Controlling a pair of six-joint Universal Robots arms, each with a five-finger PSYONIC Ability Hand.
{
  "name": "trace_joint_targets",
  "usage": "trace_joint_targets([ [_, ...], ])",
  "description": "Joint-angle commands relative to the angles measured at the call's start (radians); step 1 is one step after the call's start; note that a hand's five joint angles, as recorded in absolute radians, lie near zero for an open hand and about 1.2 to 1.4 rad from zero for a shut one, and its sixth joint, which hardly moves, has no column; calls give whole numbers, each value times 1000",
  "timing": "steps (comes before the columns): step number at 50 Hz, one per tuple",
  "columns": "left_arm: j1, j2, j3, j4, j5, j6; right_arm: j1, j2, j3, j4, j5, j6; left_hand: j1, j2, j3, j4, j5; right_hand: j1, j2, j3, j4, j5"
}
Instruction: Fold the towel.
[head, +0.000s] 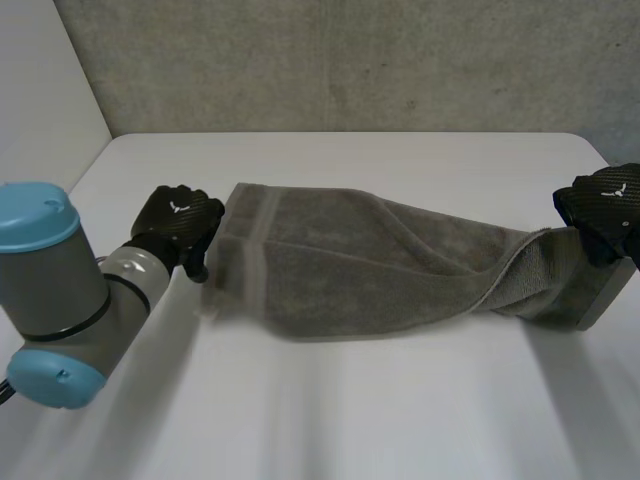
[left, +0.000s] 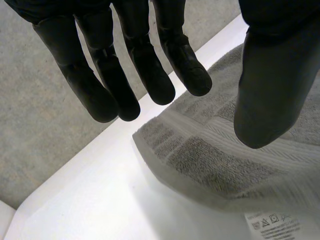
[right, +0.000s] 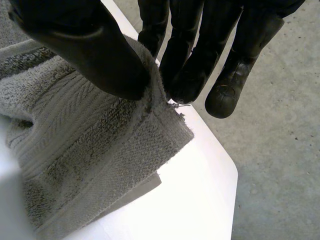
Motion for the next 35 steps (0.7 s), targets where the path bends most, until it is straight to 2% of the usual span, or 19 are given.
trace_joint_targets([
  [1, 26, 28, -78, -1, 7, -11, 1, -7, 3, 29, -2, -9, -131, -125, -147, -127, 397, 56, 68, 51, 54, 48],
  [9, 46, 21, -91, 8, 37, -9, 6, -10, 8, 49, -8, -10, -131, -125, -147, -127, 397, 56, 68, 51, 54, 48],
  [11, 46, 13, -94, 7, 50, -9, 6, -10, 9, 47, -8, -10, -190, -183, -206, -185, 339, 56, 68, 51, 54, 48],
  [12, 43, -1, -98, 5, 65, -8, 6, -10, 9, 47, -8, -10, -623, -616, -639, -618, -94, 56, 68, 51, 54, 48],
  [13, 31, -16, -99, 1, 80, -5, 6, -9, 9, 47, -8, -9, -874, -867, -890, -869, -345, 56, 68, 51, 54, 48],
  [16, 28, -29, -105, -4, 96, 2, 4, -7, 11, 47, -10, -9, -932, -926, -948, -928, -404, 56, 68, 51, 54, 48],
  [18, 24, -36, -117, -5, 109, 5, 6, -4, 13, 47, -10, -9, -1102, -1095, -1118, -1097, -573, 56, 68, 51, 54, 48],
  [24, 14, -59, -121, 2, 103, 26, 9, 2, 25, 46, -13, -10, -1103, -1096, -1119, -1098, -574, 56, 68, 51, 54, 48],
  [29, 21, -93, -119, 7, 102, 122, 12, 8, 31, 46, -10, -10, -1094, -1087, -1110, -1089, -565, 56, 68, 51, 54, 48],
  [35, 31, -118, -114, 10, 103, 160, 12, 11, 34, 43, -8, -10, -1076, -1069, -1092, -1072, -548, 56, 68, 51, 54, 48],
])
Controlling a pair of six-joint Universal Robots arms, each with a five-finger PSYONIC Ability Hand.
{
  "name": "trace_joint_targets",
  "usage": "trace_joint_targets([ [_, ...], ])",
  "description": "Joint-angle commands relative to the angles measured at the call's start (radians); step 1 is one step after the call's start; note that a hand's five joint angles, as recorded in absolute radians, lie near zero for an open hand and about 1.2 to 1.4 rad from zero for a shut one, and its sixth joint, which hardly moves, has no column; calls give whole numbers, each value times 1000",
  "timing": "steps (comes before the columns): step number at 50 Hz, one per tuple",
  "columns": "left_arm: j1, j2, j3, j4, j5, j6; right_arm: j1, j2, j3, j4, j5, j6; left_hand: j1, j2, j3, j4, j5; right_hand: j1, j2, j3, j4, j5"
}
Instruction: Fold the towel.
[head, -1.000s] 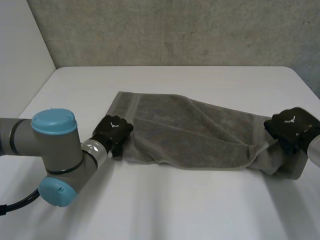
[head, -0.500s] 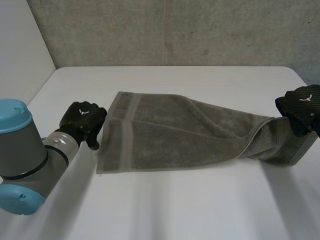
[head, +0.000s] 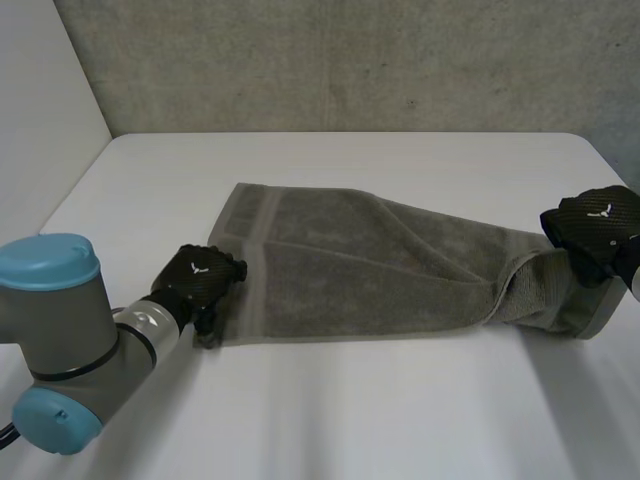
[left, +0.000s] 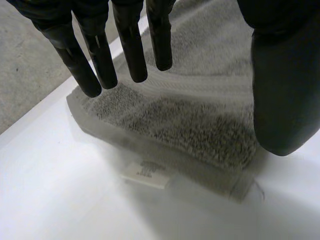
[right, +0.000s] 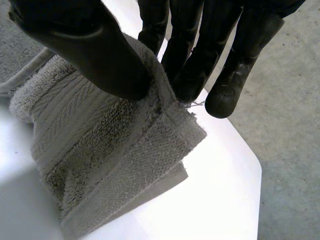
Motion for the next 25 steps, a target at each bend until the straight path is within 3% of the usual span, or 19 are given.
trace_joint_targets([
  [1, 13, -36, 5, 6, 0, 72, 1, 4, 4, -3, 2, 0, -61, -57, -47, -60, -206, 56, 68, 51, 54, 48],
  [25, 9, -125, 94, 66, -3, 76, 2, 36, 11, -9, 1, -3, 138, 143, 153, 140, -7, 56, 68, 51, 54, 48],
])
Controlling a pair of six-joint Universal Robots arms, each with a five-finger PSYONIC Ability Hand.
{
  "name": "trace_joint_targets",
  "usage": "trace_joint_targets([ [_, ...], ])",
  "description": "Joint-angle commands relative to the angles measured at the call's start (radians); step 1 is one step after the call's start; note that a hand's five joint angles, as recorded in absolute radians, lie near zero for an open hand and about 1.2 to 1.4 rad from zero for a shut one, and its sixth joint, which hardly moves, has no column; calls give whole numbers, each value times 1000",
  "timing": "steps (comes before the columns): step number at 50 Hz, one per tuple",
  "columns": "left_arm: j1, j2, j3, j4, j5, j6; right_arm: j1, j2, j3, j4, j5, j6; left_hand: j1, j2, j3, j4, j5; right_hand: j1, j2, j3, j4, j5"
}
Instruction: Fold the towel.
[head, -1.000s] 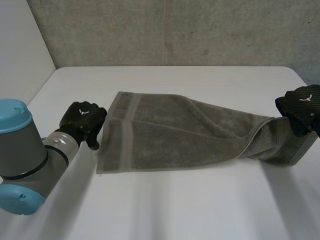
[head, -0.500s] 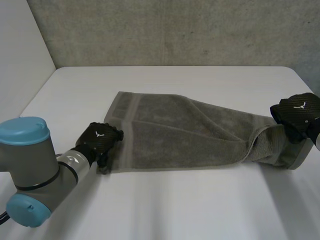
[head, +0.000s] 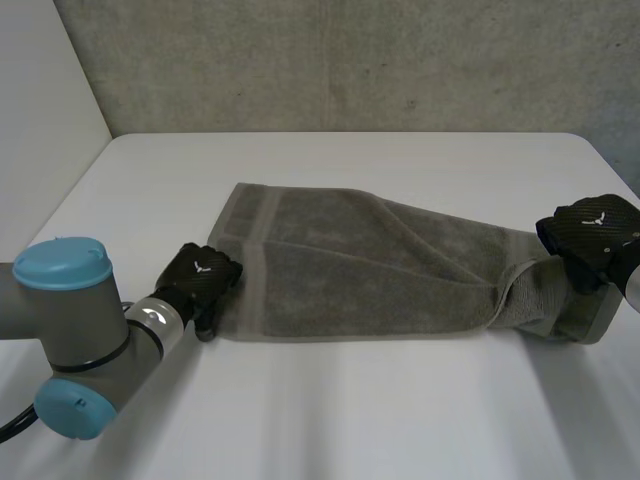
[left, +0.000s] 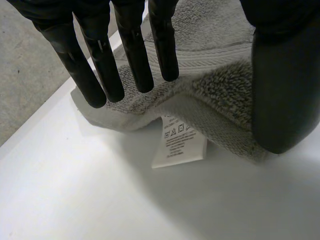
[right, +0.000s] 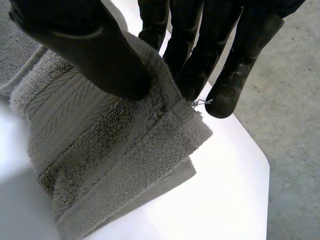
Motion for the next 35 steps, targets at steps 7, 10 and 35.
trace_joint_targets([
  [7, -14, -43, 97, -2, -2, -2, 1, 14, 2, 0, 3, -3, 113, 111, 113, 113, -63, 56, 68, 51, 54, 48],
  [10, -14, -42, 100, -4, -1, -6, 1, 15, 2, -2, 3, -3, 151, 150, 151, 152, -24, 56, 68, 51, 54, 48],
  [35, 4, 120, 23, -12, -5, -36, -14, -9, -29, 20, 2, -12, 721, 719, 720, 721, 545, 56, 68, 51, 54, 48],
])
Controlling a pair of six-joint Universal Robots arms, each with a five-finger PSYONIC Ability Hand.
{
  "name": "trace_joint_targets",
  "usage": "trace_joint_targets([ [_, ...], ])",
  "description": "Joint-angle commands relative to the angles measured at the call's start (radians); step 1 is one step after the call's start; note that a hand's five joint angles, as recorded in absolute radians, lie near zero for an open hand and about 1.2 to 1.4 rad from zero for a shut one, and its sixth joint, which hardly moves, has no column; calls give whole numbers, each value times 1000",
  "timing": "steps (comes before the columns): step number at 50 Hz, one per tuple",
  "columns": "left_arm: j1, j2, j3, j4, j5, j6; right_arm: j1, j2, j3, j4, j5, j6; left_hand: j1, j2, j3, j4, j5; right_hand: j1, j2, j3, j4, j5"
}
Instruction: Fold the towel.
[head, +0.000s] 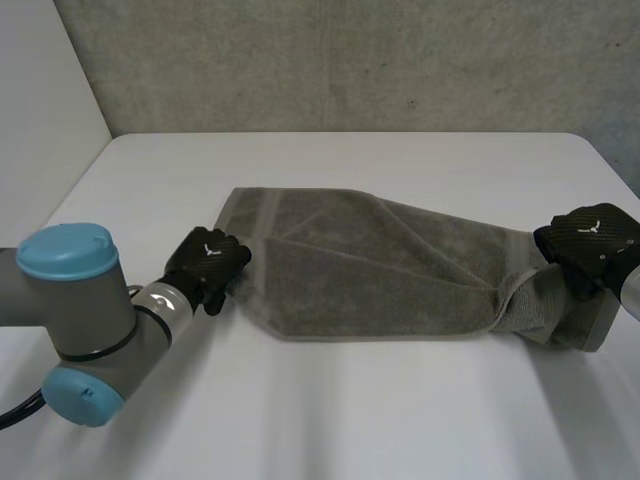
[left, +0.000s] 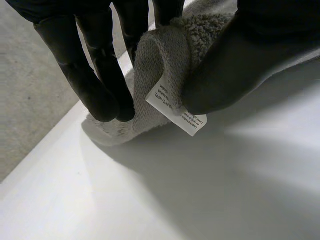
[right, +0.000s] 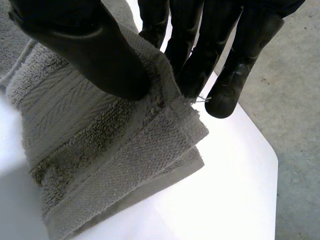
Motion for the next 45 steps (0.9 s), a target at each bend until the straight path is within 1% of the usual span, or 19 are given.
trace_joint_targets([
  [1, 39, 93, -25, -4, -10, -23, -10, -44, -26, 19, -3, 5, -45, -73, -147, -125, -262, 56, 68, 51, 54, 48],
  [3, 82, 157, -51, -10, -9, -53, -19, -86, -42, 69, -5, 0, -45, -73, -147, -125, -262, 56, 68, 51, 54, 48],
  [4, 82, 157, -51, -10, -9, -53, -19, -87, -42, 69, -5, 0, -45, -73, -147, -125, -262, 56, 68, 51, 54, 48],
  [6, 120, 204, -73, -14, 1, -90, -70, -109, -56, 159, -17, -21, -45, -73, -147, -125, -262, 56, 68, 51, 54, 48],
  [9, 133, 226, -87, -25, 1, -102, -98, -117, -56, 214, -28, -46, -45, -73, -147, -125, -262, 56, 68, 51, 54, 48],
  [11, 154, 273, -117, -68, 10, -127, -139, -148, -49, 308, -66, -112, -45, -73, -147, -125, -262, 56, 68, 51, 54, 48],
  [15, 185, 315, -148, -120, 30, -145, -177, -188, -39, 387, -97, -175, -45, -73, -147, -125, -262, 56, 68, 51, 54, 48],
  [17, 217, 352, -178, -172, 66, -154, -231, -235, -33, 449, -124, -221, -45, -73, -147, -125, -262, 56, 68, 51, 54, 48],
  [20, 232, 367, -191, -197, 90, -158, -253, -261, -33, 480, -138, -241, -45, -73, -147, -125, -262, 56, 68, 51, 54, 48],
  [22, 255, 387, -206, -243, 123, -162, -280, -281, -33, 531, -177, -273, -45, -73, -147, -125, -262, 56, 68, 51, 54, 48],
  [23, 255, 387, -206, -243, 123, -162, -280, -281, -33, 531, -177, -273, -45, -73, -147, -125, -262, 56, 68, 51, 54, 48],
  [25, 260, 390, -206, -284, 136, -171, -285, -281, -33, 569, -220, -299, -45, -73, -147, -125, -262, 56, 68, 51, 54, 48],
  [29, 261, 389, -200, -303, 136, -188, -286, -278, -38, 588, -250, -314, -45, -73, -147, -125, -262, 56, 68, 51, 54, 48],
  [37, 272, 372, -160, -306, 131, -240, -269, -146, -93, 574, -253, -301, -45, -73, -147, -125, -262, 56, 68, 51, 54, 48],
  [39, 266, 332, -128, -300, 131, -251, -242, -67, -139, 565, -249, -288, -45, -73, -147, -125, -262, 56, 68, 51, 54, 48],
  [40, 266, 332, -128, -300, 131, -251, -242, -67, -139, 565, -249, -288, -45, -73, -147, -125, -262, 56, 68, 51, 54, 48],
  [42, 242, 257, -64, -298, 128, -268, -179, 28, -202, 545, -243, -252, -45, -73, -147, -125, -262, 56, 68, 51, 54, 48],
  [43, 241, 257, -64, -298, 128, -268, -179, 29, -202, 545, -243, -252, -45, -73, -147, -125, -262, 56, 68, 51, 54, 48],
  [45, 226, 221, -25, -295, 128, -279, -150, 79, -243, 533, -240, -222, -45, -73, -147, -125, -262, 56, 68, 51, 54, 48],
])
